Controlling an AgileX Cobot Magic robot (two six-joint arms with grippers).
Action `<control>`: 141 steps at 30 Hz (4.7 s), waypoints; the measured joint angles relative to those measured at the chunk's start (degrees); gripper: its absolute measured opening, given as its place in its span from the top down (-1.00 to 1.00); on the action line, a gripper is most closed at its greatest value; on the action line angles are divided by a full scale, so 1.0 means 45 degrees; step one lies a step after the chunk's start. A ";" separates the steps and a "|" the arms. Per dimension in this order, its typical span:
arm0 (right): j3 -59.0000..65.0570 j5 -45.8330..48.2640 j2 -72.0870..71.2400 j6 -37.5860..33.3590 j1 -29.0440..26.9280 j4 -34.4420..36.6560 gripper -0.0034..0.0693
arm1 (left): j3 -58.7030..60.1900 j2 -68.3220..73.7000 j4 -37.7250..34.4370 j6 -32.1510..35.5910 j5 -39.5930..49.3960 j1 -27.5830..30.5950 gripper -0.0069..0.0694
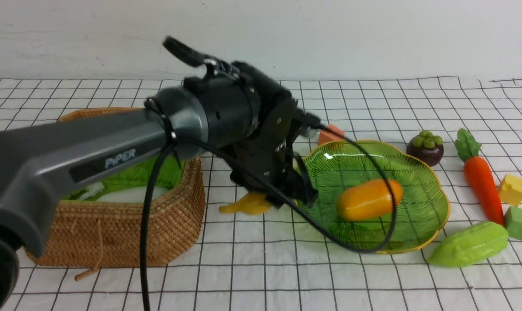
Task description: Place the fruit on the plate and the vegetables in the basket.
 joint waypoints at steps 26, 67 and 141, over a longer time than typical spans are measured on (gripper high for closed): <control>0.0000 0.0000 0.0000 0.0220 0.0000 0.0242 0.48 | -0.3100 0.2987 -0.3715 1.0722 -0.3053 -0.0034 -0.28; -0.2664 -0.2016 0.9412 -0.0537 0.0000 -0.1387 0.46 | 1.2766 -1.9195 -0.2474 0.1554 -0.3787 -0.0034 0.85; -0.5078 -0.2807 1.2063 -0.2336 0.2420 -0.1905 -0.35 | 1.3291 -2.0181 0.2167 -0.3389 -0.4662 -0.0034 0.84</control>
